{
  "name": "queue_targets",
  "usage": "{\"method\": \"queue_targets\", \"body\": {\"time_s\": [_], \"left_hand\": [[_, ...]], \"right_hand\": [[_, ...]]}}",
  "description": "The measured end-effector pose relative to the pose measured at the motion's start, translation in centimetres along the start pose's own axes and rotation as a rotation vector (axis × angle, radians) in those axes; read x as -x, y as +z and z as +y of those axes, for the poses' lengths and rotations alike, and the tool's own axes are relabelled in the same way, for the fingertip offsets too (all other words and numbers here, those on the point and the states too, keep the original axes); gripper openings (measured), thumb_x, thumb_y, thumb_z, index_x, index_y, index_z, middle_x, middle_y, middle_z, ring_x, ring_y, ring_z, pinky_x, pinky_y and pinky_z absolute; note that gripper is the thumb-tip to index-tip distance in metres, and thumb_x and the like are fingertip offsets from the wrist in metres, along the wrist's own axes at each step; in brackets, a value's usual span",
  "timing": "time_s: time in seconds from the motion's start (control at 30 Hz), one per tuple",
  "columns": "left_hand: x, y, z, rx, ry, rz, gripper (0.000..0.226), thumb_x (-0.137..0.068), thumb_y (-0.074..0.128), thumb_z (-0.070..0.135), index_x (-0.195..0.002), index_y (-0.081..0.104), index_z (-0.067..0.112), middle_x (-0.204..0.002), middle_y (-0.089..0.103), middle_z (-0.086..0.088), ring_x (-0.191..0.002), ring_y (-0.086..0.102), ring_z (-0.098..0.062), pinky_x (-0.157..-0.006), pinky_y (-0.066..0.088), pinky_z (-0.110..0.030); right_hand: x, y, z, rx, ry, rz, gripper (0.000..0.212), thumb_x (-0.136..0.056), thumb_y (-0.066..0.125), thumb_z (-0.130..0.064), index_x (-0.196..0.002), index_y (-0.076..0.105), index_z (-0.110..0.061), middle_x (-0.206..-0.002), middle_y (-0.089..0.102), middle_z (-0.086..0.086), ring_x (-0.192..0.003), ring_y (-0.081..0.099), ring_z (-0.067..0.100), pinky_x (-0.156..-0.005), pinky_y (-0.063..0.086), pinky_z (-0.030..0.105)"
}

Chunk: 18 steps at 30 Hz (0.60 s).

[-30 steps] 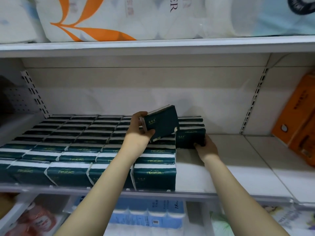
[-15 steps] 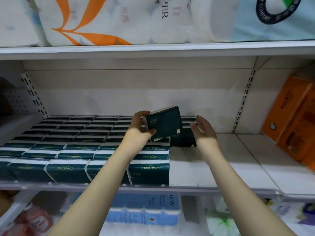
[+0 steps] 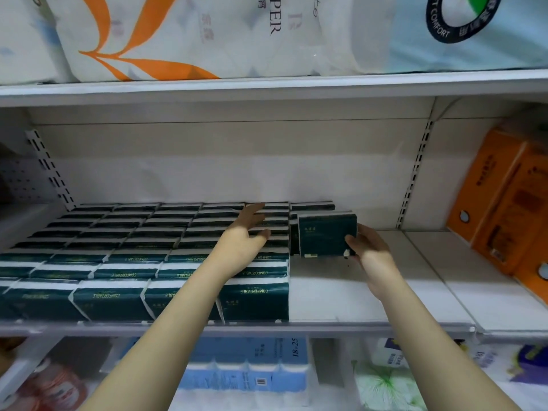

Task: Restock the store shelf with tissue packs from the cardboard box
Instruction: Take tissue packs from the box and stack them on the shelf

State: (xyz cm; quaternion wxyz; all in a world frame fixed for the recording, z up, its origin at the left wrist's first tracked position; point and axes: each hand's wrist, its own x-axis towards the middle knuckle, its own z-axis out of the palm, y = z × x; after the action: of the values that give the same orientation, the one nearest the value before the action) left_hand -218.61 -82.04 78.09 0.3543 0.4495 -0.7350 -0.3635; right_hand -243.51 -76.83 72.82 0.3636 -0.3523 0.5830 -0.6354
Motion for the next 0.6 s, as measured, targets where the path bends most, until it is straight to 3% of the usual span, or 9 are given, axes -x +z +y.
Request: {"method": "queue_targets", "body": {"time_s": [0.13,0.23,0.33,0.4,0.5,0.6], "left_hand": [[-0.1,0.3,-0.4,-0.173,-0.012,0.000,0.047,-0.096,0.056,0.022,-0.141,0.043,0.029,-0.141,0.050,0.007,-0.118,0.053,-0.014,-0.088,0.038,-0.019],[-0.3,0.6,-0.7,-0.280,-0.044,-0.025,0.045,-0.097,0.055,0.023,-0.140,0.043,0.029,-0.142,0.049,0.002,-0.103,0.053,-0.009,-0.077,0.041,-0.018],[-0.5,0.8,-0.9,-0.363,-0.081,-0.033,0.046,-0.096,0.055,0.025,-0.140,0.043,0.029,-0.138,0.051,-0.001,-0.085,0.056,-0.012,-0.061,0.041,-0.016],[-0.6,1.0,-1.0,-0.411,-0.078,-0.043,0.044,-0.097,0.054,0.025,-0.140,0.045,0.027,-0.136,0.052,-0.002,-0.086,0.056,-0.015,-0.063,0.041,-0.017],[-0.6,1.1,-1.0,-0.493,-0.050,-0.063,0.040,-0.098,0.053,0.024,-0.137,0.049,0.020,-0.136,0.054,-0.003,-0.112,0.056,-0.018,-0.083,0.040,-0.018],[-0.6,1.1,-1.1,-0.510,-0.053,-0.068,0.038,-0.098,0.053,0.024,-0.136,0.051,0.018,-0.135,0.055,-0.003,-0.118,0.053,-0.019,-0.087,0.038,-0.018]], "right_hand": [[0.0,0.1,1.6,0.092,0.034,0.020,0.034,-0.095,0.055,0.002,-0.128,0.052,-0.002,-0.114,0.059,0.006,-0.086,0.058,0.013,-0.053,0.047,0.006],[-0.8,0.6,2.3,0.159,0.053,0.009,0.033,-0.095,0.054,0.002,-0.128,0.051,-0.001,-0.115,0.059,0.006,-0.097,0.056,0.022,-0.054,0.047,0.008],[-1.6,1.1,3.0,0.258,0.038,-0.048,0.031,-0.095,0.056,-0.002,-0.126,0.054,-0.003,-0.123,0.063,0.008,-0.098,0.060,0.020,-0.059,0.046,0.009],[-1.9,1.4,3.3,0.279,0.044,-0.050,0.033,-0.095,0.057,-0.003,-0.127,0.053,-0.005,-0.123,0.060,0.005,-0.099,0.058,0.018,-0.054,0.043,0.004],[-2.2,1.5,3.8,0.268,0.016,-0.062,0.043,-0.092,0.059,0.000,-0.132,0.047,-0.008,-0.125,0.057,0.003,-0.111,0.056,0.020,-0.066,0.046,0.007],[-2.0,1.6,3.9,0.277,0.006,-0.131,0.053,-0.090,0.060,0.006,-0.137,0.043,-0.010,-0.124,0.058,0.002,-0.114,0.056,0.019,-0.089,0.047,0.022]]}}
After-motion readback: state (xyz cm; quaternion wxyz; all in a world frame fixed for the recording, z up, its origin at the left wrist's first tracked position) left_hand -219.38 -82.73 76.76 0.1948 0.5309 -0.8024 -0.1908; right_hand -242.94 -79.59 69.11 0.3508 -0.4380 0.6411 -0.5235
